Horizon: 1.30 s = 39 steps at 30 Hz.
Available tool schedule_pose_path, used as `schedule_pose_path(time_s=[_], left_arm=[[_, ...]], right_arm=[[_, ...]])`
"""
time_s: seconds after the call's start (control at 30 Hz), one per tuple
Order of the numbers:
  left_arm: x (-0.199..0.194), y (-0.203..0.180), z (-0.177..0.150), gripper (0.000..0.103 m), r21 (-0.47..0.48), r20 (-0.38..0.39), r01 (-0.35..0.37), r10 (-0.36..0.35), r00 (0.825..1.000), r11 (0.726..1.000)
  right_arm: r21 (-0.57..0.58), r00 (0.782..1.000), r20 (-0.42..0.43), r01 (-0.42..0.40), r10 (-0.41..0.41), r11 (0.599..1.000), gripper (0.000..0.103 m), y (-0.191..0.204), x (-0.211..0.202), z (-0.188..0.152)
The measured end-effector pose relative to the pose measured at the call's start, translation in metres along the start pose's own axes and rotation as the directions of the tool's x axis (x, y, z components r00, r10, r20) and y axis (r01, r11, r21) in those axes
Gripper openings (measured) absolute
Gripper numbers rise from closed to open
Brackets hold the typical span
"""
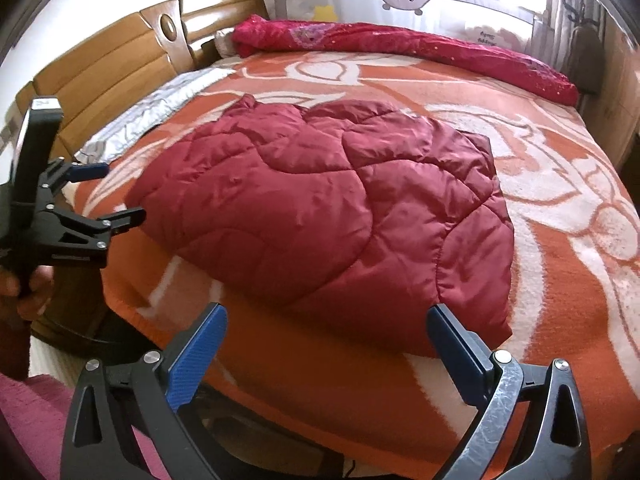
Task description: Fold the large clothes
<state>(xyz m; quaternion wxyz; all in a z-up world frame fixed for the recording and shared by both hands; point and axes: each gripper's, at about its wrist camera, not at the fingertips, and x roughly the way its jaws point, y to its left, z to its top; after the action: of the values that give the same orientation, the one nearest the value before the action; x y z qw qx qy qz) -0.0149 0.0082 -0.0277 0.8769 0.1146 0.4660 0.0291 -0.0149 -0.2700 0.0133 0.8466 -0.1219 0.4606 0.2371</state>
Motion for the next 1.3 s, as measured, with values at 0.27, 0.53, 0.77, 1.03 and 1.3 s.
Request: schedule_pose_path(time_s=[0.27, 0.53, 0.77, 1.03, 1.3], left_arm=[[0.007, 0.0, 0.006, 0.101, -0.015, -0.014, 0.019, -0.019, 1.0, 1.0], [0.01, -0.003, 0.015, 0.101, -0.083, -0.011, 0.05, -0.051, 0.999, 0.995], [0.004, -0.008, 0.019, 0.101, -0.169, 0.029, 0.064, -0.06, 0.998, 0.983], [0.009, -0.011, 0.019, 0.101, -0.215, 0.028, 0.076, -0.071, 0.997, 0.974], [0.011, -0.015, 0.019, 0.101, -0.219, 0.021, 0.083, -0.081, 0.997, 0.972]], right_arm=[[0.027, 1.0, -0.016, 0.0, 0.001, 1.0, 0.101, -0.011, 0.009, 0.004], [0.095, 0.999, 0.041, 0.013, -0.017, 0.995, 0.101, -0.017, 0.01, 0.016], [0.158, 0.989, 0.126, 0.061, -0.081, 0.986, 0.101, -0.014, 0.018, 0.027], [0.186, 0.983, 0.141, 0.09, -0.117, 0.979, 0.101, -0.01, 0.028, 0.027], [0.194, 0.983, 0.142, 0.086, -0.115, 0.977, 0.101, -0.011, 0.028, 0.027]])
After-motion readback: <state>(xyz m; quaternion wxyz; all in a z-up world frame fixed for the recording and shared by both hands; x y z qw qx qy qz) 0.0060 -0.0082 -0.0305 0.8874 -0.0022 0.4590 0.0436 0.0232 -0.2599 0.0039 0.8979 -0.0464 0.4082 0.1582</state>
